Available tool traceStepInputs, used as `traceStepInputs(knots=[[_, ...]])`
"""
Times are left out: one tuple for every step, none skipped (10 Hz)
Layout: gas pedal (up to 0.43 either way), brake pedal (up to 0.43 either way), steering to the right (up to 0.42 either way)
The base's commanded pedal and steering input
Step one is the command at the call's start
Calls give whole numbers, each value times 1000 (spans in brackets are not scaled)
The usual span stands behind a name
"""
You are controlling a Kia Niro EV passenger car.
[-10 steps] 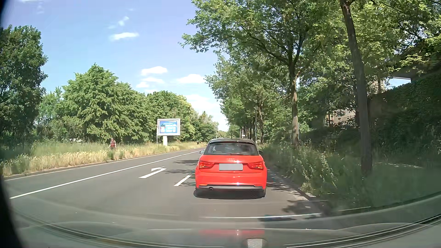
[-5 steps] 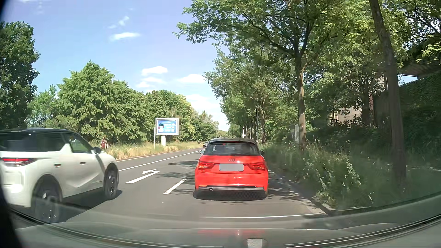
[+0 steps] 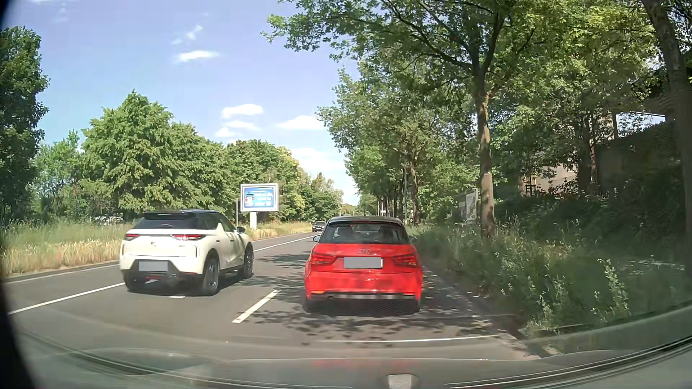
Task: Follow the waypoints while adhering to traffic rules and regulations
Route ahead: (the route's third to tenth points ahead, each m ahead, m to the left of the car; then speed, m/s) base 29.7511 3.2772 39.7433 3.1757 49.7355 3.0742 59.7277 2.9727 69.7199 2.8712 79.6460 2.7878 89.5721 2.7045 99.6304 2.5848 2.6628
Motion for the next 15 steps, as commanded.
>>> traceStepInputs(knots=[[39,30,2],[47,30,2],[47,30,1],[47,30,1],[47,30,1],[47,30,2],[47,30,2],[47,30,1],[47,30,1],[47,30,2],[47,30,2],[47,30,2],[47,30,2],[47,30,2],[47,30,2]])
